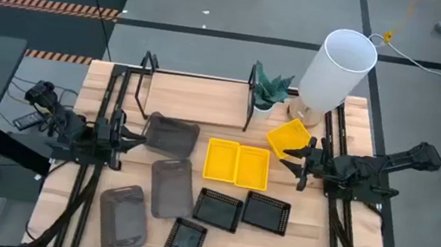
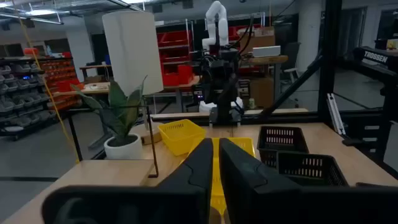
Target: Stack baskets on shelf by color
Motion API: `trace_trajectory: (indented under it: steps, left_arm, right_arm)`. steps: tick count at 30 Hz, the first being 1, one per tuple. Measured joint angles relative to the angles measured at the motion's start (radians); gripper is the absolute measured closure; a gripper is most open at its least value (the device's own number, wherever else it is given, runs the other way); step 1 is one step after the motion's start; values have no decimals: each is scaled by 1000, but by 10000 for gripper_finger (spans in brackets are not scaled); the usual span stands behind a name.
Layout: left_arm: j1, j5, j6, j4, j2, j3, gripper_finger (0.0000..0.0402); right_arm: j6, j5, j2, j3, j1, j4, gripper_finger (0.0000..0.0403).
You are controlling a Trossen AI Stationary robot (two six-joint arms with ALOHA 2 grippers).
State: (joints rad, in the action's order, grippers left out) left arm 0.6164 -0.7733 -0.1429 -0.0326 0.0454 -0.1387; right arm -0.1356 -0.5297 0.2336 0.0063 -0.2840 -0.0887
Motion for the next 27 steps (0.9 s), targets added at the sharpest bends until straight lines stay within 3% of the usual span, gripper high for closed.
trace_trajectory:
  steps: [27]
  left_arm:
    - [0,0,0,0,0,0,375]
  right_arm:
    - [0,0,0,0,0,0,231]
